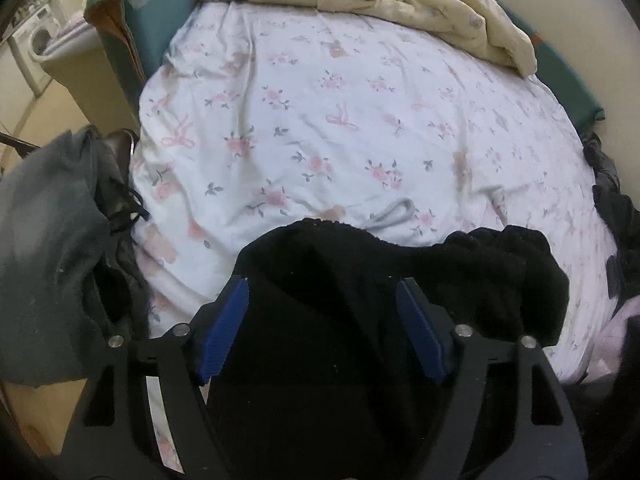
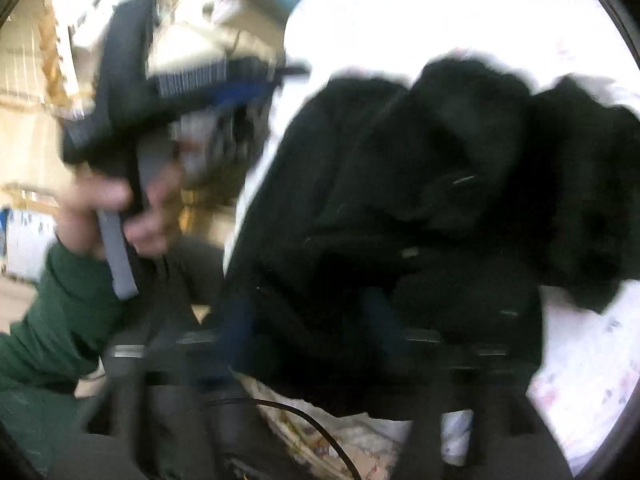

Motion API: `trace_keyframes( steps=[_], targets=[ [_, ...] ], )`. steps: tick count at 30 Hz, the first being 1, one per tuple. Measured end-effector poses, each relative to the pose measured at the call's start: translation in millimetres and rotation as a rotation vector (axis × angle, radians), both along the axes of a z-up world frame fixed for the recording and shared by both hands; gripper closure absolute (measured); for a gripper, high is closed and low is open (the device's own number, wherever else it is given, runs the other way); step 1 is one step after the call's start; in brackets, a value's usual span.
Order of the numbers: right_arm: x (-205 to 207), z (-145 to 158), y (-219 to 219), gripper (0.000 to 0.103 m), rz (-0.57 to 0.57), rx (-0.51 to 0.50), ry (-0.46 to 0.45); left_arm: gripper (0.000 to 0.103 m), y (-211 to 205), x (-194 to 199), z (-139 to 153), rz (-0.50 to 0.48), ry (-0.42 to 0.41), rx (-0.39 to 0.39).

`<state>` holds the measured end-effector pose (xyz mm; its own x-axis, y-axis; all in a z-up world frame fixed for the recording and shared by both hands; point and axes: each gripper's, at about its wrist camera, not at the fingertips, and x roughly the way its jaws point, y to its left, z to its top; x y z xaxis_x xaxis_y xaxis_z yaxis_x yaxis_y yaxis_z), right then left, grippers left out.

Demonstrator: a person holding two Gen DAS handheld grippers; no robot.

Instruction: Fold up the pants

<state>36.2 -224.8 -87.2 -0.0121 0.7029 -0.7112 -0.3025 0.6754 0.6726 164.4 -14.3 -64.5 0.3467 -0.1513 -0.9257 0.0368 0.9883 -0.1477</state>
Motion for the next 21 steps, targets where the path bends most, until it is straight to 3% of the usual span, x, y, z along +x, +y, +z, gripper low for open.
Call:
trace_keyframes(
  steps=[5,7,12,15,16,18,20,21],
  targets=[
    [9,30,-89,0.009,-0.391,-0.067,-0.191,0.029,-36,-10,1,-0.024,0.053,-0.027],
    [13,35,-125,0.009,-0.562,-0.072,-0.213,0.029,-64,-17,-3,-0.075,0.065,-0.015],
    [16,15,-193,0.009,-0.819,0.167,-0.055,0.026,-141,-24,-38,-0.178,0.172,0.053],
    [17,8,-207,0.009,-0.860,0.181,-0.014,0.028,-166,-19,-58,-0.176,0.168,0.153],
    [15,8,-210,0.009,-0.866,0.174,-0.016,0.033,-169,-17,-64,-0.170,0.163,0.191],
    [15,11,-211,0.009,-0.862,0.179,-0.029,0.077,-163,-10,-74,-0.151,0.179,0.227],
    [14,12,-208,0.009,-0.853,0.183,-0.036,0.093,-148,-9,-73,-0.129,0.158,0.248],
    [13,12,-208,0.009,-0.848,0.184,-0.039,0.096,-140,-11,-67,-0.124,0.126,0.260]
  ],
)
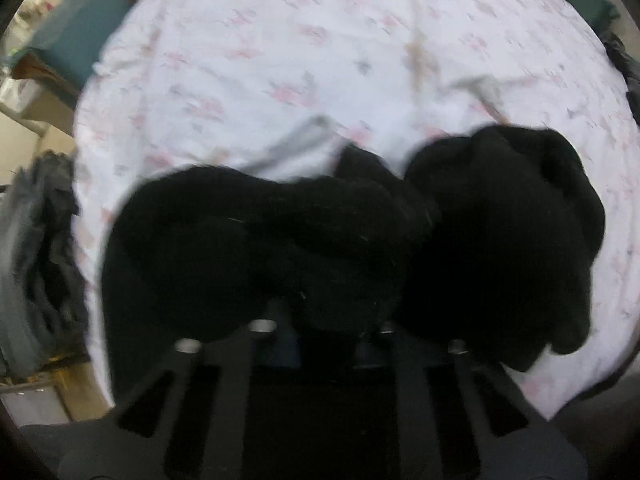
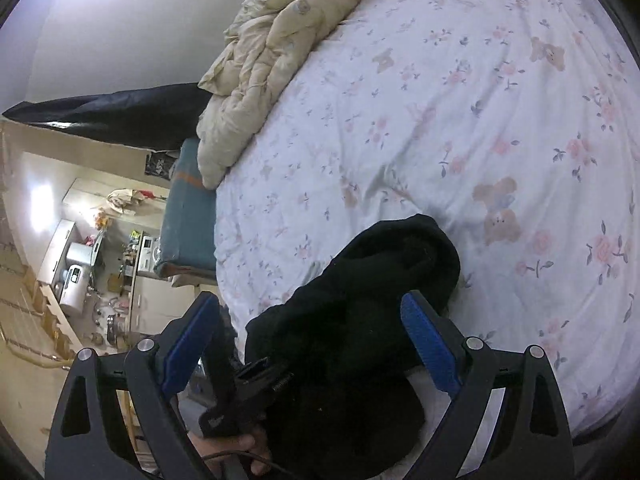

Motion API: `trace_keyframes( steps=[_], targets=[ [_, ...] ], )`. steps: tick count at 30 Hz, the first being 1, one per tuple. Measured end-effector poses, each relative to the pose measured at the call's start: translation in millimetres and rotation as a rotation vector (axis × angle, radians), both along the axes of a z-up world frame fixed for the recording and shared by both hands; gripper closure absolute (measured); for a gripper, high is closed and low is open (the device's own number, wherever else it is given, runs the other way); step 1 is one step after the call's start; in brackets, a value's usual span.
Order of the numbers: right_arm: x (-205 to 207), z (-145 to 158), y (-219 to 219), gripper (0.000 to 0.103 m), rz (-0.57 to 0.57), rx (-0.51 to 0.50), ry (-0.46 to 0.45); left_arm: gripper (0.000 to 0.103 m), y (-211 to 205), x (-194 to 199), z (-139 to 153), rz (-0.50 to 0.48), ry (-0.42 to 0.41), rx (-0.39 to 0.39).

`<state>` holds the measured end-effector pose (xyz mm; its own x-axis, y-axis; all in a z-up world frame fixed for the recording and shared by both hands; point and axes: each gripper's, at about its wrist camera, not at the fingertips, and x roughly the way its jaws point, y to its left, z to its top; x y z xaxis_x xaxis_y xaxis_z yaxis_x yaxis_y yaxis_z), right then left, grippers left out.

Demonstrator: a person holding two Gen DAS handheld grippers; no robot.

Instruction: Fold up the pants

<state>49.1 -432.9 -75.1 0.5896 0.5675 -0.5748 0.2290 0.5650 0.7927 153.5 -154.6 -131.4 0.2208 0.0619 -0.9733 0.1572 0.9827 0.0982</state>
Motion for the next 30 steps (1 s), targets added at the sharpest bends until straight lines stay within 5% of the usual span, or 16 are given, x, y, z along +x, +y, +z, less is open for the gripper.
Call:
trace_keyframes(
  steps=[6,12,18,23,28,30],
  targets=[
    [-1,5,17,0.009,0.063,-0.004,-0.011,0.099,79,-24,71,0.063,-0.173,-0.087],
    [5,22,66,0.009,0.217,-0.084,-0.081,0.099,173,-42,122,0.156,-0.266,-0.077],
    [25,33,139,0.009,0.503,-0.210,-0.120,0.099,254,-57,101,0.262,-0.231,-0.056],
    [77,34,214,0.009,0.698,-0.339,-0.108,0.099,263,-77,60,0.240,-0.209,-0.062],
    [145,-16,278,0.010,0.817,-0.466,0.003,0.099,269,-85,77,0.232,-0.260,-0.104],
    [164,-53,289,0.019,0.833,-0.459,0.098,0.099,275,-85,76,0.254,-0.248,-0.121]
  ],
)
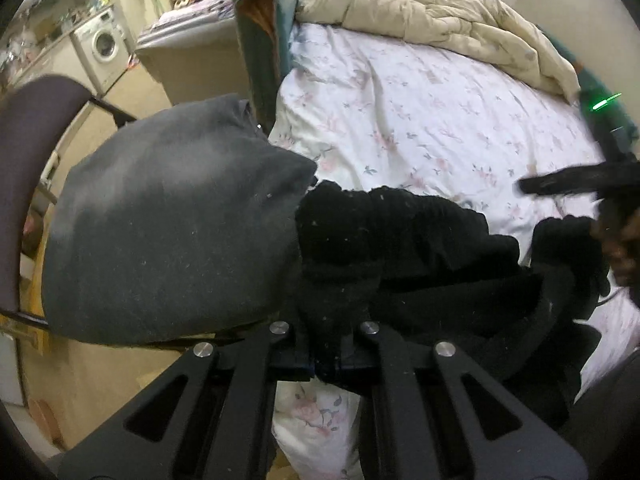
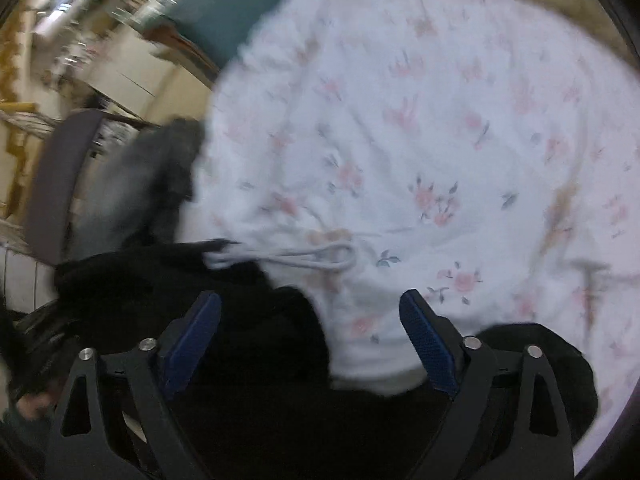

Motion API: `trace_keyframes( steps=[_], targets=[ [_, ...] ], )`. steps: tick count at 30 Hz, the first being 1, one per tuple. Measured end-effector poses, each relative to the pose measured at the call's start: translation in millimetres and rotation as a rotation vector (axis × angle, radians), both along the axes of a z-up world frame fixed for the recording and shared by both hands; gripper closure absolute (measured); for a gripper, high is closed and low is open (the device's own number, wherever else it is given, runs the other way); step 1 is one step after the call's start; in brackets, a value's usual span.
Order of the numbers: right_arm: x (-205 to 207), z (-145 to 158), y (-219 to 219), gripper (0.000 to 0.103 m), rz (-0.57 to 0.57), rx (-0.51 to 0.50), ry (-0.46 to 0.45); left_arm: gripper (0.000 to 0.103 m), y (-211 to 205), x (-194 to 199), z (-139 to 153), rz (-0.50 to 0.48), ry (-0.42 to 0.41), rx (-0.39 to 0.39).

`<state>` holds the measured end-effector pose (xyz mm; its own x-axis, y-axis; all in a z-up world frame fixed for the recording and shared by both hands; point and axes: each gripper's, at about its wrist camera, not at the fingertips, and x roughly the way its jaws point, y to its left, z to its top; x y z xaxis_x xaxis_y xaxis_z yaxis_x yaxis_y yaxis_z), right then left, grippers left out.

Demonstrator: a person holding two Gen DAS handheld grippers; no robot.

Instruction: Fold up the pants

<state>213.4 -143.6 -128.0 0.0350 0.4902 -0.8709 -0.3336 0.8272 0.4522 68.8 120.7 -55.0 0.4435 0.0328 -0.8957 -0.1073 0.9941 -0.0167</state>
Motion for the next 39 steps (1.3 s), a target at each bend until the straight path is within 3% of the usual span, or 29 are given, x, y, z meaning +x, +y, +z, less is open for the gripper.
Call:
trace_keyframes(
  steps=[3,8,10,12,15,19,23,27,30,35,37,39],
  targets=[
    [9,-48,13,0.021,0.004,0.008,0.135,0.099,10,-1,-4,0.021,0.017,-0.008],
    [-10,-75,54,0.025,0.111,0.025,0.198,0.099,17,-1,-8,0.037,0.034,-0.032],
    [-23,-81,66,0.053,0.164,0.019,0.188,0.099,16,0,-6,0.036,0.028,-0.038],
    [-32,-74,69,0.070,0.168,0.023,0.148,0.100,10,1,-3,0.024,0.015,-0.028],
    [-40,-52,57,0.081,0.144,0.052,0.076,0.100,6,1,3,0.013,-0.014,-0.046],
    [-50,12,13,0.084,0.039,0.135,-0.072,0.100,-2,-1,33,-0.015,-0.108,-0.097],
    [-64,111,-50,0.084,-0.079,0.222,-0.264,0.100,-28,6,82,-0.093,-0.207,-0.091],
    [-86,217,-111,0.085,-0.207,0.293,-0.459,0.100,-65,15,165,-0.197,-0.356,-0.115],
    [-119,304,-160,0.085,-0.287,0.335,-0.646,0.100,-92,11,243,-0.272,-0.524,-0.114],
    [-182,431,-200,0.085,-0.318,0.352,-0.926,0.100,-102,0,321,-0.295,-0.699,-0.108],
    [-192,450,-198,0.084,-0.301,0.316,-0.953,0.100,-103,0,326,-0.295,-0.712,-0.081],
    [-193,445,-185,0.084,-0.282,0.283,-0.918,0.100,-103,7,310,-0.285,-0.679,-0.042]
  ],
)
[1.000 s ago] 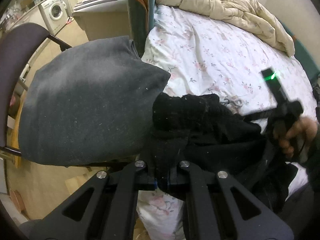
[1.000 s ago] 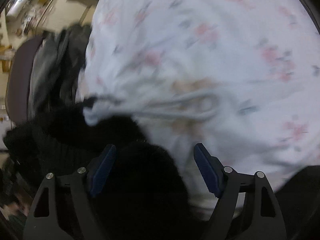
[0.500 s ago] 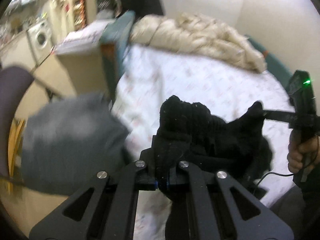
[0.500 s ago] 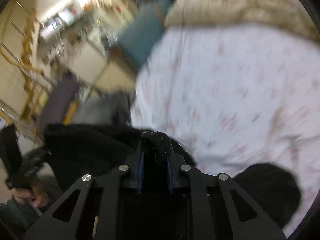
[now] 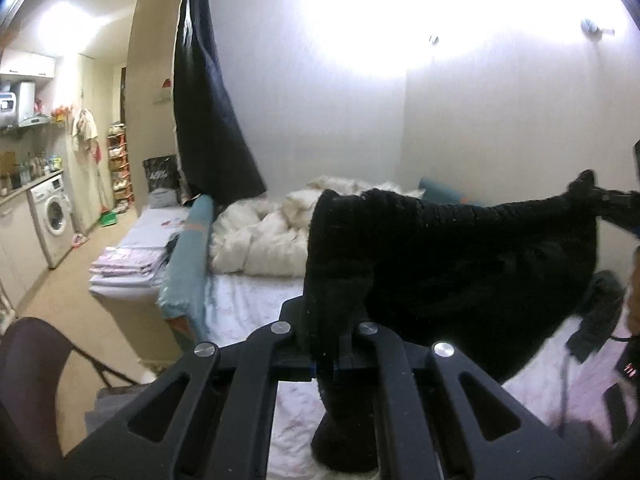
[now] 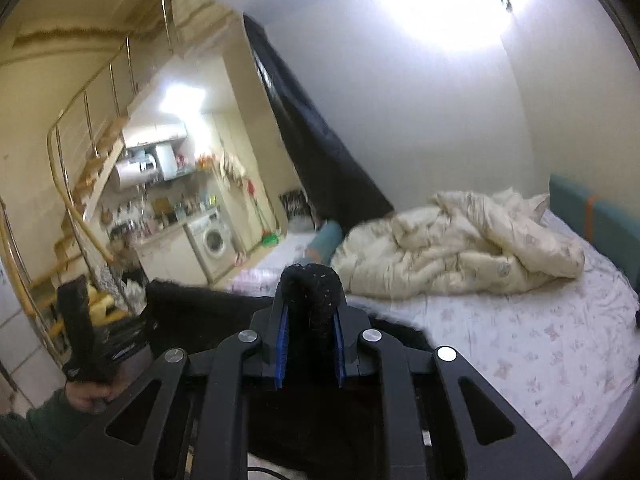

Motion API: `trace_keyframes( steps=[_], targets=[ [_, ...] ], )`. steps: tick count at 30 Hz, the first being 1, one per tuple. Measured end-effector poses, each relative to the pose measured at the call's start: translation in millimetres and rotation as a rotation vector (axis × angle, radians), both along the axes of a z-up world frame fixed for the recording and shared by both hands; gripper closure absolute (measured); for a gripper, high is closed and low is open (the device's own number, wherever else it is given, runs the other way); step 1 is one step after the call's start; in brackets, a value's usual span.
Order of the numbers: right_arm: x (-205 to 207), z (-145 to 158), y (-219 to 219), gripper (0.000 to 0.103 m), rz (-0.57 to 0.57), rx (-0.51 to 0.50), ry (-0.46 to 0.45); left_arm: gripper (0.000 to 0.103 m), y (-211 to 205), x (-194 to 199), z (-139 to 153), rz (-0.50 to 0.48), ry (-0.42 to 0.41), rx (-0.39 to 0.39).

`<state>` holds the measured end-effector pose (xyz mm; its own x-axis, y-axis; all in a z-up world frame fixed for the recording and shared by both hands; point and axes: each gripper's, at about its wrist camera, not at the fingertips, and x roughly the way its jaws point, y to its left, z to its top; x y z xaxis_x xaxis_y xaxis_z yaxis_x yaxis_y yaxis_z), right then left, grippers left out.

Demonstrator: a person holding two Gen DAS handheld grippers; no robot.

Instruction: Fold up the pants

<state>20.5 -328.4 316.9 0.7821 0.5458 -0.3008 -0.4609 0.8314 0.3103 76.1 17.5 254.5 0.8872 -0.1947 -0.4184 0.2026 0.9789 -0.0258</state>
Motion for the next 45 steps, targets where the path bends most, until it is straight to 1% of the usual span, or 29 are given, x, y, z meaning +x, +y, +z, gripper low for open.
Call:
trace_keyframes(
  steps=[2,3,4,5,7,9,10,11,12,13,16,17,18,19,20,22,24,26,28,30,32,33,34,36,37,38,40,42,45],
  targets=[
    [3,-28,10,0.084,0.022,-0.020,0.078,0.100,2,9,-35,0.015,0.074,0.045],
    [3,-51,15,0.084,0.041,-0.021,0.127,0.100,7,14,-58,0.019,0.130,0.046],
    [4,-81,21,0.084,0.055,-0.031,0.186,0.100,12,17,-80,0.020,0.187,0.045],
    [6,-105,31,0.084,0.062,-0.040,0.231,0.100,17,19,-109,0.021,0.258,0.060],
    [2,-175,41,0.084,0.090,-0.026,0.380,0.100,24,18,-152,0.027,0.347,0.084],
    [-3,-235,52,0.084,0.116,-0.018,0.521,0.100,31,14,-196,0.032,0.445,0.112],
    [-7,-261,57,0.084,0.123,-0.018,0.580,0.100,34,12,-217,0.033,0.494,0.125],
    [-10,-279,56,0.083,0.128,-0.018,0.619,0.100,36,10,-236,0.038,0.540,0.137],
    [-16,-304,63,0.081,0.144,-0.015,0.681,0.100,42,9,-258,0.051,0.598,0.148],
    [-23,-327,70,0.080,0.168,-0.013,0.749,0.100,41,2,-272,0.061,0.632,0.154],
    [-35,-366,87,0.063,0.208,-0.051,0.876,0.100,60,-11,-314,0.120,0.745,0.141],
    [-42,-378,93,0.052,0.224,-0.088,0.917,0.100,66,-11,-322,0.147,0.777,0.140],
    [-45,-382,96,0.040,0.233,-0.121,0.941,0.100,76,-11,-330,0.178,0.818,0.118],
    [-49,-386,99,0.037,0.251,-0.160,0.962,0.100,80,-11,-336,0.184,0.839,0.091],
    [-51,-384,99,0.036,0.272,-0.190,0.963,0.099,85,-11,-338,0.190,0.855,0.063],
    [-50,-375,95,0.036,0.276,-0.220,0.922,0.098,88,-14,-339,0.198,0.849,0.064],
    [-40,-364,88,0.036,0.233,-0.233,0.857,0.098,85,-19,-340,0.190,0.841,0.074],
    [-24,-360,89,0.036,0.177,-0.235,0.820,0.098,80,-20,-338,0.180,0.822,0.081],
    [-2,-372,92,0.036,0.139,-0.203,0.839,0.098,78,-15,-331,0.175,0.808,0.071],
    [10,-392,104,0.036,0.133,-0.178,0.869,0.098,79,-11,-328,0.181,0.799,0.054],
    [17,-416,122,0.036,0.132,-0.208,0.898,0.098,81,-8,-326,0.188,0.794,0.037],
    [19,-428,131,0.039,0.134,-0.239,0.907,0.098,82,-7,-326,0.190,0.791,0.030],
    [18,-435,137,0.043,0.136,-0.258,0.912,0.098,82,-7,-325,0.192,0.785,0.027],
    [15,-444,147,0.086,0.129,-0.307,0.910,0.098,82,-6,-322,0.198,0.765,0.032],
    [15,-446,146,0.087,0.142,-0.299,0.918,0.099,83,-6,-320,0.202,0.753,0.036],
    [12,-446,145,0.092,0.171,-0.272,0.928,0.099,82,-5,-319,0.205,0.739,0.043],
    [2,-439,147,0.093,0.249,-0.249,0.935,0.100,78,2,-315,0.202,0.700,0.068],
    [-17,-427,155,0.094,0.361,-0.222,0.930,0.100,71,19,-305,0.205,0.636,0.121],
    [-51,-412,180,0.094,0.549,-0.184,0.904,0.100,58,50,-288,0.205,0.544,0.151]
  ],
)
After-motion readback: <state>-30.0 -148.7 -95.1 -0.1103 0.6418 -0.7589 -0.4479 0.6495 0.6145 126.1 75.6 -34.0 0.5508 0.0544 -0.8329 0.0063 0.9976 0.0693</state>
